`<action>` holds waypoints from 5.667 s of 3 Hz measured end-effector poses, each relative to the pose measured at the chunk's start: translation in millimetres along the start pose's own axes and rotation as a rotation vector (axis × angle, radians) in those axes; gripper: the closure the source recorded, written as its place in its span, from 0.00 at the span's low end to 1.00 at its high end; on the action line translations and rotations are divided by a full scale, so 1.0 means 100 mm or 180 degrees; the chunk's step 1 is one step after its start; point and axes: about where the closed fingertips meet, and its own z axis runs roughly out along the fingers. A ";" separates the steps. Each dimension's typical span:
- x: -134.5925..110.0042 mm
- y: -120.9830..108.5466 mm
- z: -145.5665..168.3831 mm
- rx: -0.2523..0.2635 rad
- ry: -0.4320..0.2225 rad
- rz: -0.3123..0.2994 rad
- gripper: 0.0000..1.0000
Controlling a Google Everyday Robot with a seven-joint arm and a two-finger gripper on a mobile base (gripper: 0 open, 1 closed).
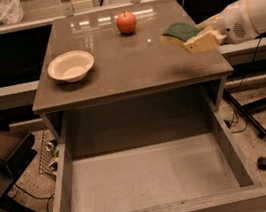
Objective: Place sponge into top drawer
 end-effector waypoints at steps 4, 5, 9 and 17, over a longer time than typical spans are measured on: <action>0.50 1.36 -0.43 -0.0297 -0.0044 -0.0282 1.00; 0.72 1.78 -0.05 -0.0366 0.0164 -0.0345 1.00; 1.52 2.54 1.34 -0.1048 0.0647 -0.0405 1.00; 0.57 1.75 0.69 -0.0579 0.0324 -0.0128 0.00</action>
Offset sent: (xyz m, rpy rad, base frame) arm -0.1223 -0.0327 -0.0055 0.1218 -0.0039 0.1187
